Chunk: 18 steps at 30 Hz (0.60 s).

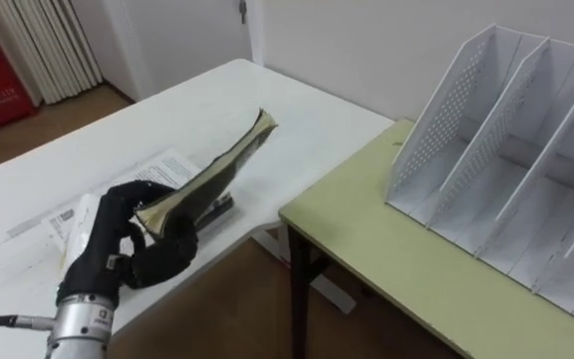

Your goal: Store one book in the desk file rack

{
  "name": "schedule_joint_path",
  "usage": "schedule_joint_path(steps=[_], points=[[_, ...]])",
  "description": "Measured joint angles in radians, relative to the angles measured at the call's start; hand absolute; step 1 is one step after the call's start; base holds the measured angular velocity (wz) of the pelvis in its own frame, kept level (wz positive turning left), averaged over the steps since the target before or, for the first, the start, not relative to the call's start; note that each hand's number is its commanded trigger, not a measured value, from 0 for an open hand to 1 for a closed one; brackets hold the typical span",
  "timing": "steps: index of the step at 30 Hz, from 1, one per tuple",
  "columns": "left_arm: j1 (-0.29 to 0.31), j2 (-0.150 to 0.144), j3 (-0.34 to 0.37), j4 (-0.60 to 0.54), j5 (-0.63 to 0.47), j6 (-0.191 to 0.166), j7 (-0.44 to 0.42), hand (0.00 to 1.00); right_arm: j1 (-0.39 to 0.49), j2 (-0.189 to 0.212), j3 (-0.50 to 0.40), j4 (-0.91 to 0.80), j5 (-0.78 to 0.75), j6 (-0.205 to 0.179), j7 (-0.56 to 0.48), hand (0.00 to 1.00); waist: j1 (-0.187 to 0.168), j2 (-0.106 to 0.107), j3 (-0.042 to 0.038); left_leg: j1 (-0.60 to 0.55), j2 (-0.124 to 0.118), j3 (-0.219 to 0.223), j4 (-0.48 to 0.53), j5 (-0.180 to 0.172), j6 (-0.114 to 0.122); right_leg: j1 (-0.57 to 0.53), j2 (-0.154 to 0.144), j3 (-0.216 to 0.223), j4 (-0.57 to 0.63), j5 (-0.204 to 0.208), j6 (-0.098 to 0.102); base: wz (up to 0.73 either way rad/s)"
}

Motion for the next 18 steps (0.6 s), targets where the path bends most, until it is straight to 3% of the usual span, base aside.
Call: schedule_joint_path(steps=[4,8,15,18], points=[[0.000,0.000,-0.010,-0.021,-0.260,-0.029,-0.073,1.00,0.001,0.005,0.011,-0.049,0.053,-0.010,0.035,0.00,0.016,-0.006,0.0082,0.006,-0.001,0.002,0.001,0.000,0.000,0.010,0.000,0.000,0.001,0.000,0.000,-0.02],[0.006,0.001,-0.015,-0.020,-0.510,-0.031,-0.165,1.00,0.002,0.003,0.010,-0.114,0.157,-0.008,0.090,0.00,0.019,-0.011,0.0115,0.009,-0.001,-0.001,0.003,0.000,0.000,0.010,-0.004,0.001,0.001,0.000,0.001,0.00],[0.008,0.008,-0.009,-0.017,-0.751,-0.030,-0.358,1.00,0.002,-0.004,-0.022,-0.292,0.401,-0.005,0.182,0.00,0.022,-0.015,0.0102,0.010,-0.001,0.002,0.004,0.000,0.000,0.002,-0.005,0.008,0.001,0.000,0.001,-0.02],[0.020,0.012,-0.002,-0.005,-0.822,-0.012,-0.459,1.00,0.020,-0.007,-0.029,-0.387,0.518,0.022,0.230,0.00,0.025,-0.014,0.0098,0.007,0.000,0.003,0.004,0.000,0.000,0.002,-0.005,0.015,0.003,0.000,0.000,-0.07]])
